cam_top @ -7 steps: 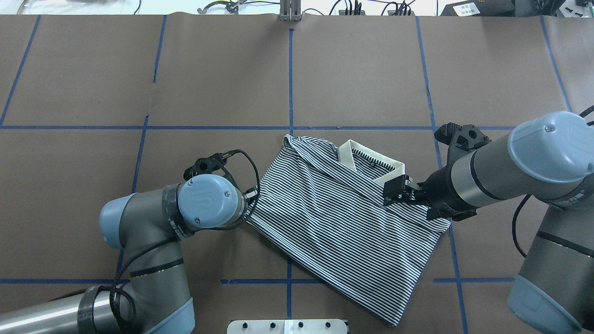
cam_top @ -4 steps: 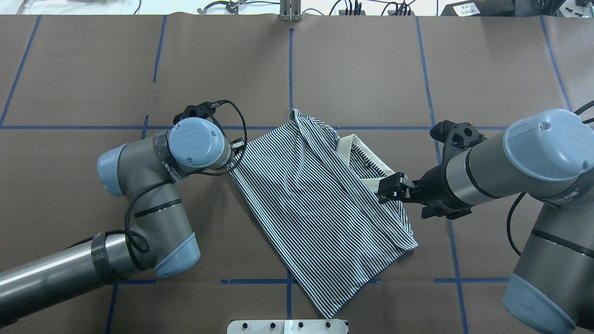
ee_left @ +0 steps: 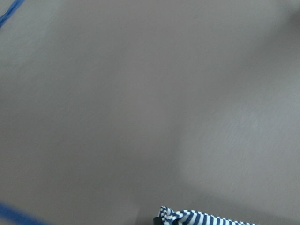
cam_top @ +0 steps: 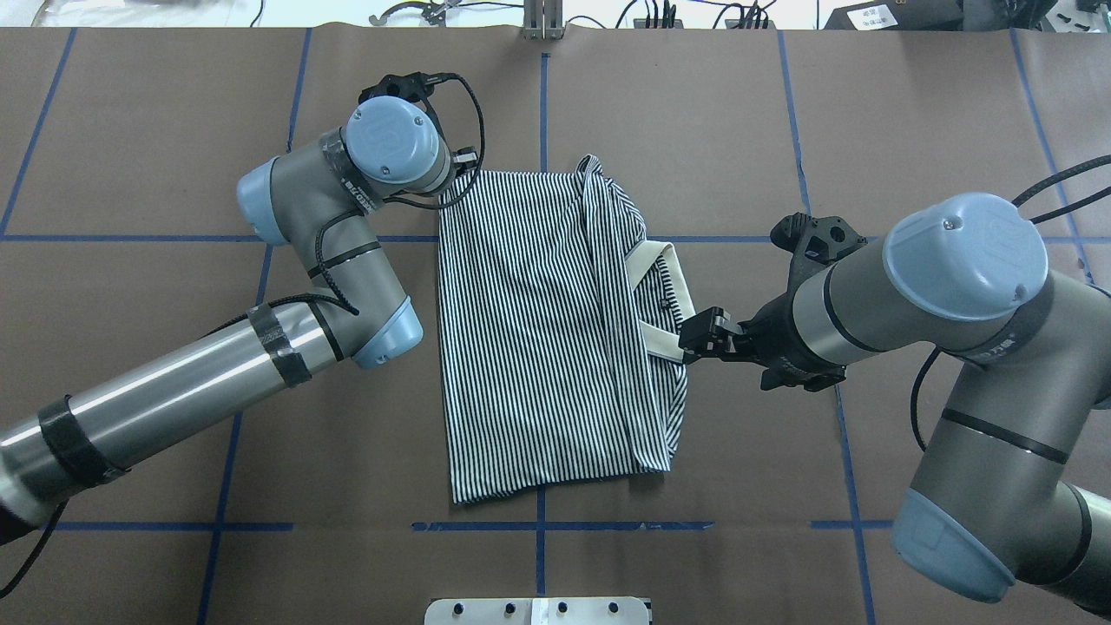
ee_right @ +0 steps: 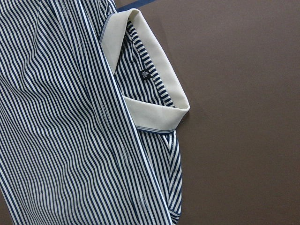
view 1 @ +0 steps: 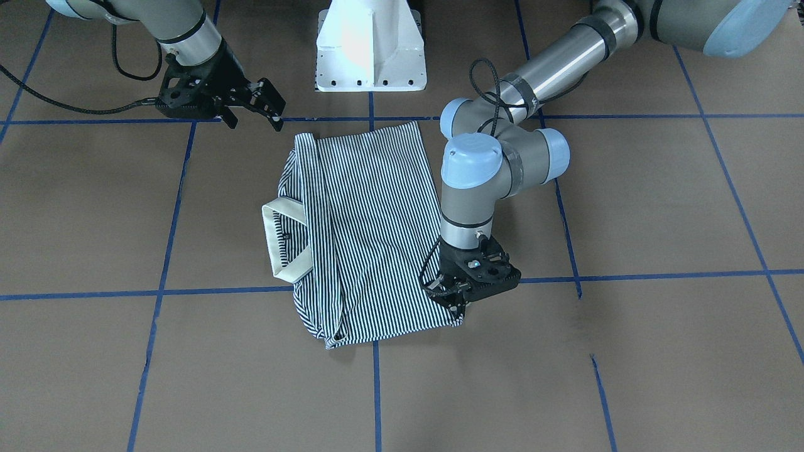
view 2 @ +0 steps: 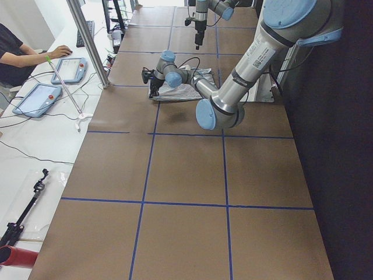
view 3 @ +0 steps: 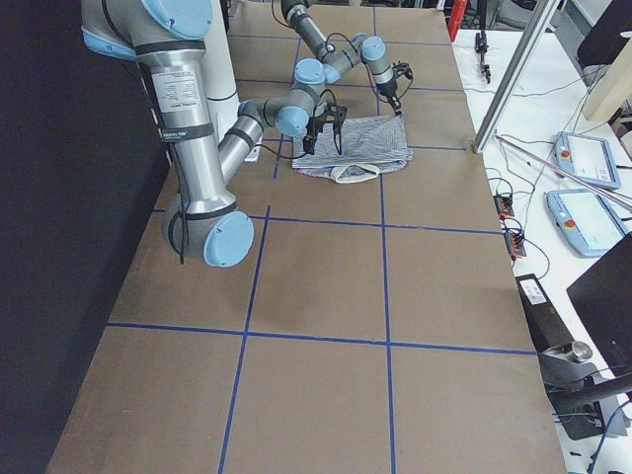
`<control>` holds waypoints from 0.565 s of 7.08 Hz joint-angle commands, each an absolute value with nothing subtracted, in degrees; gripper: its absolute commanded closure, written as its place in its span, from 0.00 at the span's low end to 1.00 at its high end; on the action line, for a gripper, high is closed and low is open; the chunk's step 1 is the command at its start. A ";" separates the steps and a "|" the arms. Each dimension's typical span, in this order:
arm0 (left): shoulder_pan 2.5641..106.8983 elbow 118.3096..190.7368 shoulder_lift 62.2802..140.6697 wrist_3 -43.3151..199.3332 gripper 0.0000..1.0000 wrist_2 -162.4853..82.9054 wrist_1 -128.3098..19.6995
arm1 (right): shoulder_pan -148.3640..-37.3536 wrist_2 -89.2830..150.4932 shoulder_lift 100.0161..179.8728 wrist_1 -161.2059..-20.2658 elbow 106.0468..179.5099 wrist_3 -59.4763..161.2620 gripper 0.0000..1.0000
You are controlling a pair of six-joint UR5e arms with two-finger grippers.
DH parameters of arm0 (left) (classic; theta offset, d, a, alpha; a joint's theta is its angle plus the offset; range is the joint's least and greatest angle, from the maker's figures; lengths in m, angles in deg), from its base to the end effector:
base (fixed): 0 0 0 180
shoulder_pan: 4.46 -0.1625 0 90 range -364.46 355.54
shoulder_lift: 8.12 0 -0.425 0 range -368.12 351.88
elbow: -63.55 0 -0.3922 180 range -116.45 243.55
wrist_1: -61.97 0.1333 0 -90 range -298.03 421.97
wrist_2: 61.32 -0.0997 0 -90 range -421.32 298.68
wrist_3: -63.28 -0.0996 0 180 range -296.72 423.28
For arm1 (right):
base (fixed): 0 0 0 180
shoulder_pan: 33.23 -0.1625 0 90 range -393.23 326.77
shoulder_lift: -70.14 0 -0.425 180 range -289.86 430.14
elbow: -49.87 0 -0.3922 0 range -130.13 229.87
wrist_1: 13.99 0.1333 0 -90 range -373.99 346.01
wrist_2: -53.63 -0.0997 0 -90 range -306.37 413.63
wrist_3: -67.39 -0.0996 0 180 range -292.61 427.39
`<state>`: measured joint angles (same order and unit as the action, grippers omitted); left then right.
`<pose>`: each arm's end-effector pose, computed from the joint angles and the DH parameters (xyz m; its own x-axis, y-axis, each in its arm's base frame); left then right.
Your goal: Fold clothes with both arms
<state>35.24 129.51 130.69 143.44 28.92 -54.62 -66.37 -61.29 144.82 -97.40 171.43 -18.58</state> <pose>0.5429 -0.6235 0.2624 0.5821 -0.2612 -0.7700 0.5448 0.8283 0.1309 -0.3790 -0.3565 0.2598 0.5121 0.2582 0.8192 -0.1767 0.9650 -0.1937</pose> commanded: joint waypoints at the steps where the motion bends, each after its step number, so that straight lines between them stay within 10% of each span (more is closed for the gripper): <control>1: 36.58 121.59 133.90 138.87 1.00 26.04 -62.80 | -66.36 -61.25 144.40 -97.40 170.98 -18.56 0.00; 3: 36.75 119.11 134.00 138.78 0.94 22.02 -64.23 | -66.36 -61.16 144.40 -97.40 170.90 -18.65 0.00; 4: 37.45 118.75 134.00 135.73 0.01 21.13 -64.15 | -66.28 -60.03 144.32 -97.40 170.90 -18.56 0.00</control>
<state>36.85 119.76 133.92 138.10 22.89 -63.83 -66.33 -60.91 144.38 -97.40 170.92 -18.60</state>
